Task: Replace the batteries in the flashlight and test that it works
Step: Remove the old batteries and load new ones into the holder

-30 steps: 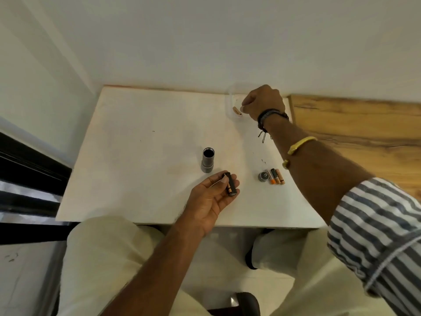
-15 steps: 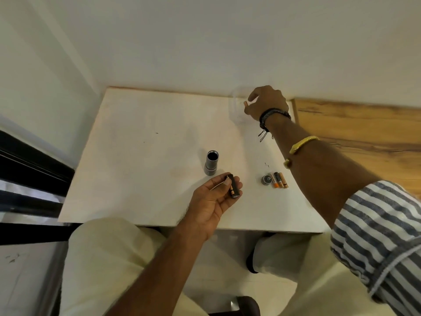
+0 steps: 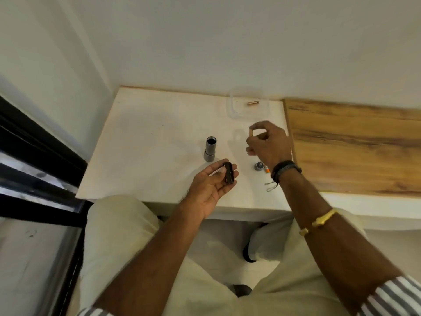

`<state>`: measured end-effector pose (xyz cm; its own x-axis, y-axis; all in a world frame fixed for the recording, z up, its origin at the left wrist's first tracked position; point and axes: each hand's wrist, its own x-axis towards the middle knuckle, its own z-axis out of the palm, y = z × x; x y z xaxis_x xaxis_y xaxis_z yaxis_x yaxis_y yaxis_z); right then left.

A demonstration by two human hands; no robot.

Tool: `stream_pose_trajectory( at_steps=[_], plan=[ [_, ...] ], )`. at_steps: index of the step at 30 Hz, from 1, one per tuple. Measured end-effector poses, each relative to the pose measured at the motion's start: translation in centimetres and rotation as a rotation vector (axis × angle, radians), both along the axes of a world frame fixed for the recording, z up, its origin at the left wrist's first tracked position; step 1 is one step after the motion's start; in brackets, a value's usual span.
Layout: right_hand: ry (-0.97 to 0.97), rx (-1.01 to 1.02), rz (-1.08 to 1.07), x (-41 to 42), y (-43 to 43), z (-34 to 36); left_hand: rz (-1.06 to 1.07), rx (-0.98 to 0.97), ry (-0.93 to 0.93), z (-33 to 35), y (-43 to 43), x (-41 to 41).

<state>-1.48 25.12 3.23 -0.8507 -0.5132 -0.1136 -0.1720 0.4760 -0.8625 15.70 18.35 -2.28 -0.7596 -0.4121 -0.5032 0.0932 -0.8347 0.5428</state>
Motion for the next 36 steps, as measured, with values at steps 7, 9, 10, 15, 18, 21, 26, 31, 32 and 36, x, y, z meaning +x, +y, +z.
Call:
stream_pose_trajectory(
  at_steps=[7, 9, 10, 15, 18, 21, 26, 31, 32, 36],
  plan=[
    [-0.141, -0.159, 0.072, 5.7, 5.7, -2.1, -0.021, -0.043, -0.009, 0.1, 0.0, 1.4],
    [-0.174, -0.204, 0.088, 6.3, 6.3, -2.0, -0.020, -0.054, -0.007, 0.2, 0.1, 1.7],
    [-0.184, -0.226, 0.085, 6.6, 6.6, -1.9, -0.019, -0.062, -0.005, 0.2, 0.2, 1.9],
    [-0.287, -0.363, 0.093, 7.2, 7.9, -1.6, -0.021, -0.091, 0.012, 0.5, 0.8, 2.1],
    [-0.304, -0.438, 0.064, 7.2, 8.3, -1.3, -0.036, -0.108, 0.009, 0.5, 1.2, 2.1],
    [-0.213, -0.439, 0.047, 7.3, 8.4, -1.3, -0.050, -0.123, 0.003, 0.4, 1.5, 2.1],
    [-0.036, -0.343, 0.058, 7.9, 7.8, -1.9, -0.061, -0.150, -0.022, 0.3, 1.7, 1.9],
    [0.095, -0.207, 0.069, 8.1, 7.2, -2.0, -0.065, -0.172, -0.033, 0.2, 1.9, 2.0],
    [0.104, -0.195, 0.075, 8.1, 7.2, -2.0, -0.065, -0.174, -0.036, 0.1, 1.9, 1.9],
    [0.140, -0.153, 0.107, 8.4, 7.0, -1.9, -0.052, -0.202, -0.051, 0.0, 2.0, 1.7]
  ],
)
